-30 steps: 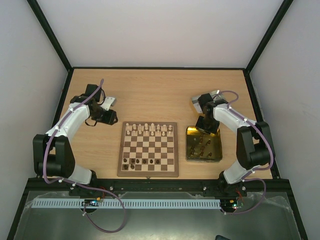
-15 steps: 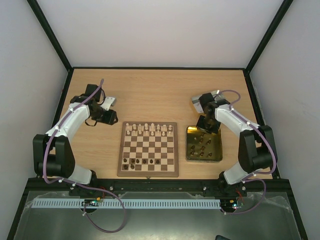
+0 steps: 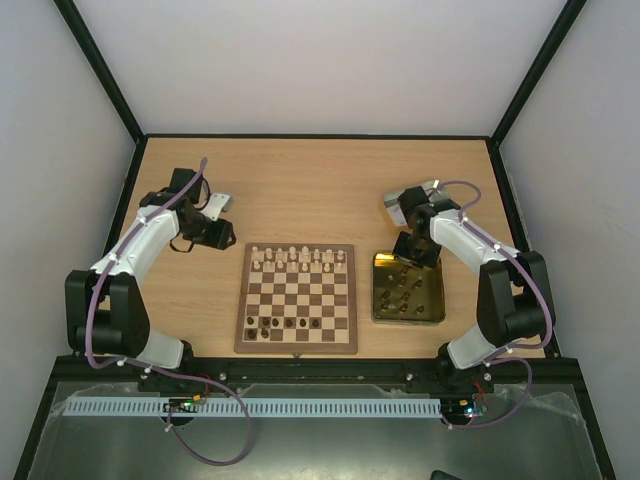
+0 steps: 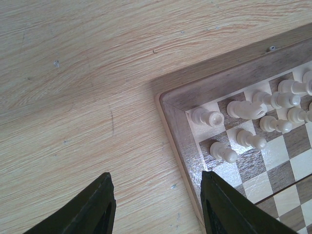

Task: Set up the chess pieces on the board
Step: Pick up the chess piece from the storage box.

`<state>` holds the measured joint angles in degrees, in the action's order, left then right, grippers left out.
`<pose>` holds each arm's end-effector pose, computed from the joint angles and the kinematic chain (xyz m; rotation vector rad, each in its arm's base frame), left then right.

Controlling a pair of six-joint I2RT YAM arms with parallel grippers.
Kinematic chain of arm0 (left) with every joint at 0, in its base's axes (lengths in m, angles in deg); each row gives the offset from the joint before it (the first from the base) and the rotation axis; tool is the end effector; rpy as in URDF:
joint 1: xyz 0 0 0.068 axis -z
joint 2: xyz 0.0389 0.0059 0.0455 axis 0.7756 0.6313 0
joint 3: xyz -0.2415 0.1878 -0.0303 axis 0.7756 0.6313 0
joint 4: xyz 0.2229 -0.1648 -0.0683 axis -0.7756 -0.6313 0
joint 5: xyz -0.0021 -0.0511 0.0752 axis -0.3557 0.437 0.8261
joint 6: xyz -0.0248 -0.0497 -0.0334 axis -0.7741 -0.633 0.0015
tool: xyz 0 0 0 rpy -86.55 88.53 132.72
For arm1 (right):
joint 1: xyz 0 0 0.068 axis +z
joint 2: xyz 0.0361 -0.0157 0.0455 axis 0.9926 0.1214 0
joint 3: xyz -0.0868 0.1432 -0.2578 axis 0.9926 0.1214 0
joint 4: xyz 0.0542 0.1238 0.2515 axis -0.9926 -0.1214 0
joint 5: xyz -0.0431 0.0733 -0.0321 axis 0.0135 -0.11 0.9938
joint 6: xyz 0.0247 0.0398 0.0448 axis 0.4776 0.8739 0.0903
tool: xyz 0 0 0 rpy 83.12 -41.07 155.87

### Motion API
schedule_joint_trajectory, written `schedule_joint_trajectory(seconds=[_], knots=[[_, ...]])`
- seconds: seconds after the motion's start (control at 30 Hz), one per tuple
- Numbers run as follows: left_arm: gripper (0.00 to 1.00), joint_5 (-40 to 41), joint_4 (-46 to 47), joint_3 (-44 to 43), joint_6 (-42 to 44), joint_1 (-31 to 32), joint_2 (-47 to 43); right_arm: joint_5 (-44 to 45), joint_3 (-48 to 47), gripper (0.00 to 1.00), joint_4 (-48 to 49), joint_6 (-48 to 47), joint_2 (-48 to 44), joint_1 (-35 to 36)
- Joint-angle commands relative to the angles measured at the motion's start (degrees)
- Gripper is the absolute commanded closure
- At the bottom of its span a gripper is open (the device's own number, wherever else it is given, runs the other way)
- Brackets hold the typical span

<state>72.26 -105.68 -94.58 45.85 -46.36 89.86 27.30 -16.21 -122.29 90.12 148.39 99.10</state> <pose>0.3085 -0.0395 0.2533 0.4275 2.6627 -0.3893 0.2855 0.0898 0.2079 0.5546 2.9975 0.3045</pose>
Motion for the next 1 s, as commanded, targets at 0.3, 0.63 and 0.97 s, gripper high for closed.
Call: schedule_joint_trajectory(seconds=[0.3,0.63,0.97], knots=[[0.51,-0.9,-1.3,-0.5,0.5,0.3,-0.9,2.3,-0.1,0.98,-2.1,-1.0,-0.7,-0.3],[0.51,-0.6,-1.3,-1.0,0.5,0.8,-0.1,2.5,0.0,0.98,-2.2,-3.0,-0.3,-0.2],[0.51,-0.6,-1.0,-1.1,0.5,1.0,0.4,-0.4,-0.4,0.98,-3.6,-5.1,-1.1,0.0]])
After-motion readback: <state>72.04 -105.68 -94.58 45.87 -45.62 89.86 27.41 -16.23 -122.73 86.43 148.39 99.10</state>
